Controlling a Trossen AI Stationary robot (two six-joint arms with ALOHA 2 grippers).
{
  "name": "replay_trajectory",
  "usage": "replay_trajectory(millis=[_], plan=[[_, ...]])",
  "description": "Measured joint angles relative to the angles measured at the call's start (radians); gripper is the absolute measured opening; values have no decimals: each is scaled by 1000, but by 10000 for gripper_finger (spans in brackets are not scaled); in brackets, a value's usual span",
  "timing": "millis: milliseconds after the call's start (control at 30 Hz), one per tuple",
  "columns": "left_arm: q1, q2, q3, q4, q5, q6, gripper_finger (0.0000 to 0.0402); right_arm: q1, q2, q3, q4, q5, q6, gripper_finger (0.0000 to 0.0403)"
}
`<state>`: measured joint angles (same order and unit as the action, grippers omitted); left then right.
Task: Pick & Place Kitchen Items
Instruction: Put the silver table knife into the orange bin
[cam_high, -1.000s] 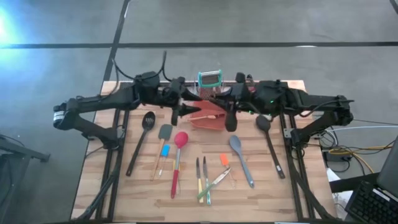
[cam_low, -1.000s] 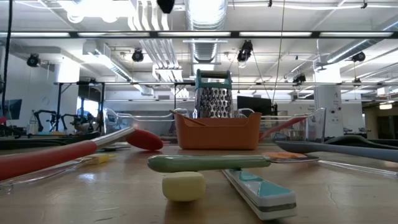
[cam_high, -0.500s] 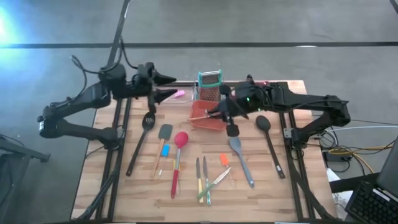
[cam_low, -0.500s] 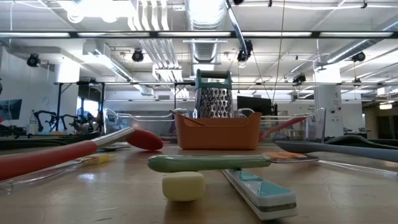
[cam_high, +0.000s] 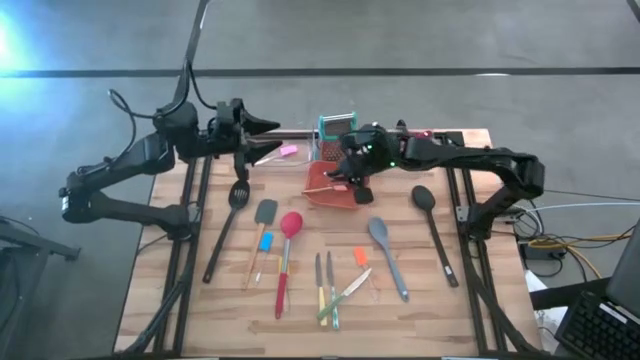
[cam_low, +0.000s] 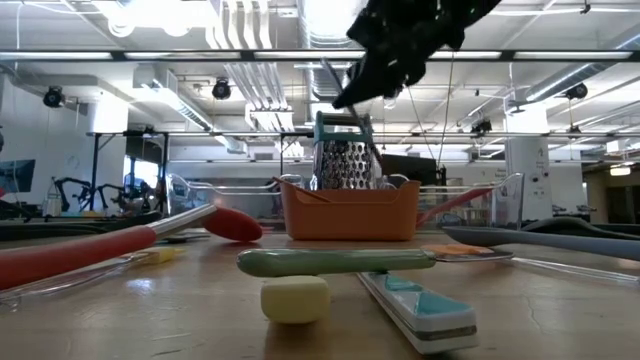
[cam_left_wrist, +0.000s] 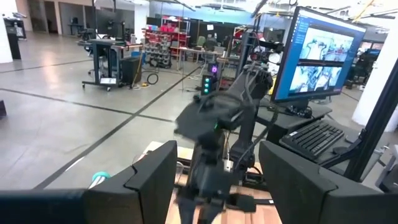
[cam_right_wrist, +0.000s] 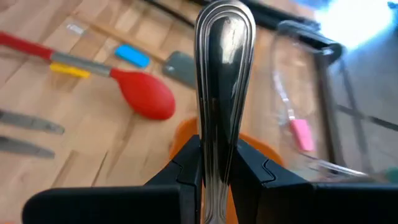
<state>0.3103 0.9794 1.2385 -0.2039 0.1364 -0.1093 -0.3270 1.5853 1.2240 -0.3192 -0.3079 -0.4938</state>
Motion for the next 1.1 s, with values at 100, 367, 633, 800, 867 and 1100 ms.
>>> replay_trajectory(millis=[100, 367, 633, 800, 867, 1100], plan=[[0, 0, 0, 0, 0, -1, 233, -27, 72, 0, 7, -53, -21, 41], [0, 0, 0, 0, -6, -12, 233, -69, 202, -1, 4, -52, -60, 41], [0, 0, 0, -1, -6, -12, 233, -74, 246, 0, 27, -52, -68, 41], [0, 0, 0, -4, -6, -11, 233, -81, 269, 1, 40, -53, -59, 41], [0, 0, 0, -9, -6, -11, 233, -81, 281, 0, 39, -52, -58, 41], [0, 0, 0, -17, -5, -11, 233, -85, 291, -1, 43, -50, -56, 41]])
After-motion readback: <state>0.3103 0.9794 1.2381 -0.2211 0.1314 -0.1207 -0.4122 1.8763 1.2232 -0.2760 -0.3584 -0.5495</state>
